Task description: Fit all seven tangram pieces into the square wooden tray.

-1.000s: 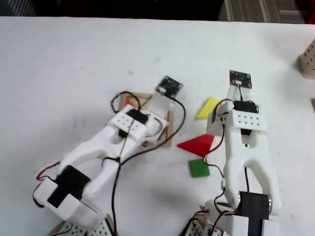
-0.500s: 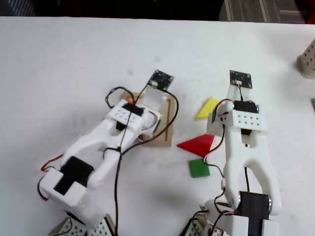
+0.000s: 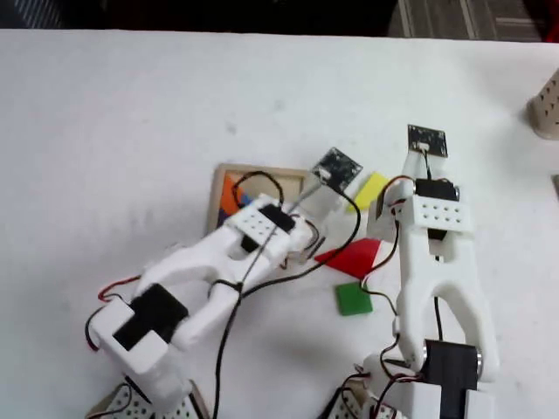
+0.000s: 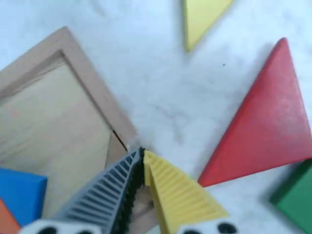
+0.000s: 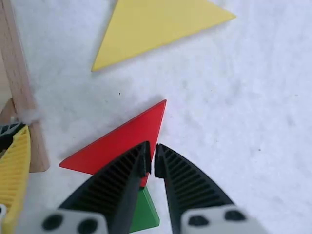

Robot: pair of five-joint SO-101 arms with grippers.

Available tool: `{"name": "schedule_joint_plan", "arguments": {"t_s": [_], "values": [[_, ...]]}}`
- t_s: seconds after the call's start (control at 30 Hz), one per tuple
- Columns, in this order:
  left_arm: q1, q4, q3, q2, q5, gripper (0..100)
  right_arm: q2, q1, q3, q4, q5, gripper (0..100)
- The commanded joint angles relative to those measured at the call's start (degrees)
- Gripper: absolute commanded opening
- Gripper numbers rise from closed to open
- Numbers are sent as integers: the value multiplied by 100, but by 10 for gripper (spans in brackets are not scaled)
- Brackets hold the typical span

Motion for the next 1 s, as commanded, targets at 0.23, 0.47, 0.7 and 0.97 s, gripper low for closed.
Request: {"name": "schedule_joint_plan", "arguments": {"t_s": [0.23, 0.47, 0.7, 0.97], "values": [[365, 167, 211, -708, -62, 21, -251, -127, -18, -84, 79, 18], [-40, 0, 677, -875, -62, 22, -251, -145, -18, -84, 79, 18], [-4, -62, 905, -875, -53, 22, -251, -136, -18, -84, 79, 18], [-189, 396, 923, -919, -62, 23, -251, -136, -18, -84, 88, 18]]}}
